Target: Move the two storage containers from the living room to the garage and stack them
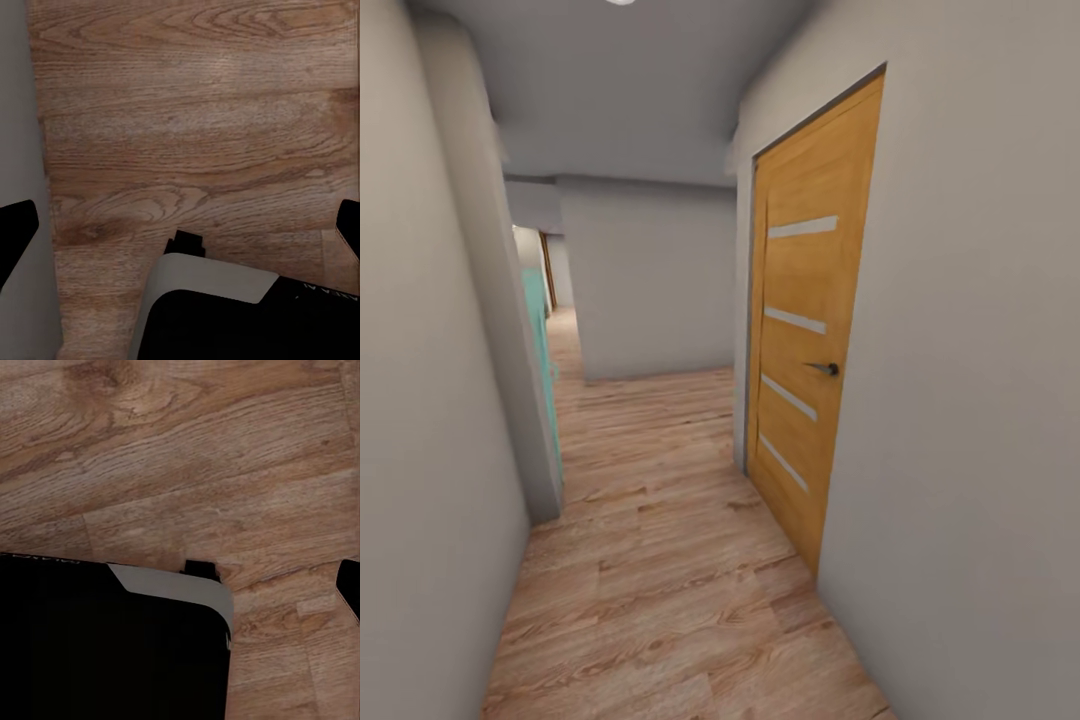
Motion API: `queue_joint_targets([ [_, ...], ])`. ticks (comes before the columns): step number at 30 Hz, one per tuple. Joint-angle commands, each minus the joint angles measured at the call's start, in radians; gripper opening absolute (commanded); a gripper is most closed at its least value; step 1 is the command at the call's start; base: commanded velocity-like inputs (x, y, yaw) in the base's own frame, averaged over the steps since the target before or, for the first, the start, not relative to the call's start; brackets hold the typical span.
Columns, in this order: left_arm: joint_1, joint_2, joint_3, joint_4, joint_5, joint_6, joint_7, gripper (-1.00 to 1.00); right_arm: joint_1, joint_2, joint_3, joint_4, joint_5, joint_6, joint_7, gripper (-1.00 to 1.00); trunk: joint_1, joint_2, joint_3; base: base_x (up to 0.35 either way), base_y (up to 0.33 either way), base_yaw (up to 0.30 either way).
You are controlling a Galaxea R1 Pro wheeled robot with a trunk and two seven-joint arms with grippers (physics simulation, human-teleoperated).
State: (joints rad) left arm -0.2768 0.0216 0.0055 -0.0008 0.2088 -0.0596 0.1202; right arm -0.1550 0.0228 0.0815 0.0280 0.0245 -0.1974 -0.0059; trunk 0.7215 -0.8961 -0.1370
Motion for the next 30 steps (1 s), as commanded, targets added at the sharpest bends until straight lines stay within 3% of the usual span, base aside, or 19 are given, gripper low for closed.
queue_joint_targets([
  [1,-0.001,0.000,0.000,0.001,0.006,-0.003,0.001,1.00,-0.002,0.000,0.007,0.003,0.001,-0.005,0.000,1.00,0.001,-0.001,-0.001,0.320,0.000,0.000],
  [30,-0.001,0.000,0.000,0.001,0.006,-0.003,0.001,1.00,-0.002,0.000,0.006,0.003,0.000,-0.005,-0.001,1.00,0.001,-0.001,-0.001,0.320,0.000,0.000],
])
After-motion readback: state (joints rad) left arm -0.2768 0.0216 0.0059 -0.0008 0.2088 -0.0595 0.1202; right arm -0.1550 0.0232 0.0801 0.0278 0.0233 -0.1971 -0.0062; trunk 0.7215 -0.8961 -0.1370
